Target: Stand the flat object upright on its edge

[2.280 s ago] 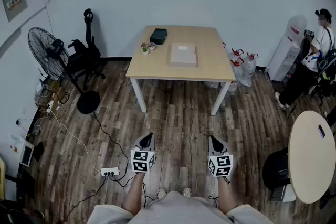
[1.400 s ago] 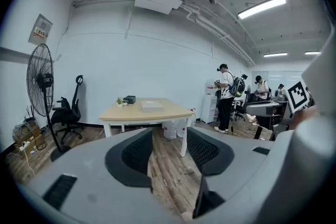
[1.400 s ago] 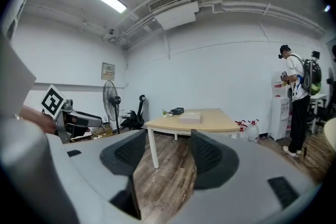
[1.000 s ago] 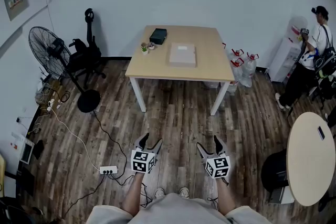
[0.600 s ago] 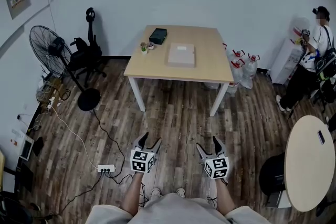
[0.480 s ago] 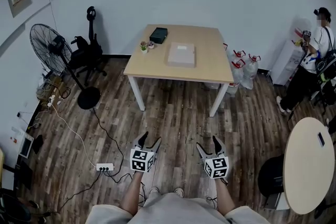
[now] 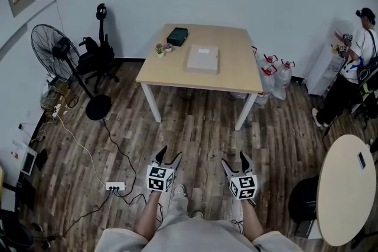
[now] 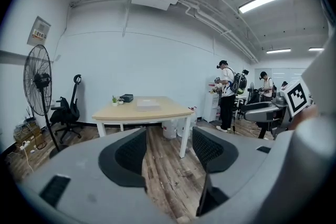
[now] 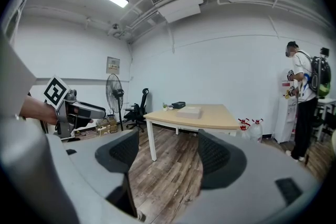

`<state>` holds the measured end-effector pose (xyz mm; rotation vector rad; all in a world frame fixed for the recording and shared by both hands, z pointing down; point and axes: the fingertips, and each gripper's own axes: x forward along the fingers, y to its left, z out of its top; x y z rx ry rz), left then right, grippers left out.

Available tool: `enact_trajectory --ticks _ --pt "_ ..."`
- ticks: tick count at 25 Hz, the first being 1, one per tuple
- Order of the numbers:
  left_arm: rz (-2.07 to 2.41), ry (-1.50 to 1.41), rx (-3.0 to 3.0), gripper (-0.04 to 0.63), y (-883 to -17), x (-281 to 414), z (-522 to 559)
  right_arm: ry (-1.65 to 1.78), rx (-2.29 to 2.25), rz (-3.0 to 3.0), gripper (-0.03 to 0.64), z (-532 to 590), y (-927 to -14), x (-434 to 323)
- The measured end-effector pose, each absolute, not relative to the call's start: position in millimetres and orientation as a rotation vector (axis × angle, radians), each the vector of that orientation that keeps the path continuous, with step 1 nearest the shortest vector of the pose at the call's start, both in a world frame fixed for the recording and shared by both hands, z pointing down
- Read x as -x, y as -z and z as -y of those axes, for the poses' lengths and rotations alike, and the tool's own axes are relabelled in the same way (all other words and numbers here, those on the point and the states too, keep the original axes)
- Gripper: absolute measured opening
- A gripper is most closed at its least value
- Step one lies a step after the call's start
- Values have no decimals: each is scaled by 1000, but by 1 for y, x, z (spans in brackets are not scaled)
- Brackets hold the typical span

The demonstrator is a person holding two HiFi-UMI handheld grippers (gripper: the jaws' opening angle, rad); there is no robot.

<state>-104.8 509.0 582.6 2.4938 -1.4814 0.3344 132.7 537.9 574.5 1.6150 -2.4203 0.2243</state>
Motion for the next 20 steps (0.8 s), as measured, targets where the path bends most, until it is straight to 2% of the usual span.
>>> enact_trajectory --ticks 9,20 --pt "1461 -337 -2491 256 -596 105 -455 -228 -1611 2405 337 -485 -585 -131" --pt "1392 -327 -2499 256 -603 120 -333 -245 -1635 2360 337 -369 -586 -107"
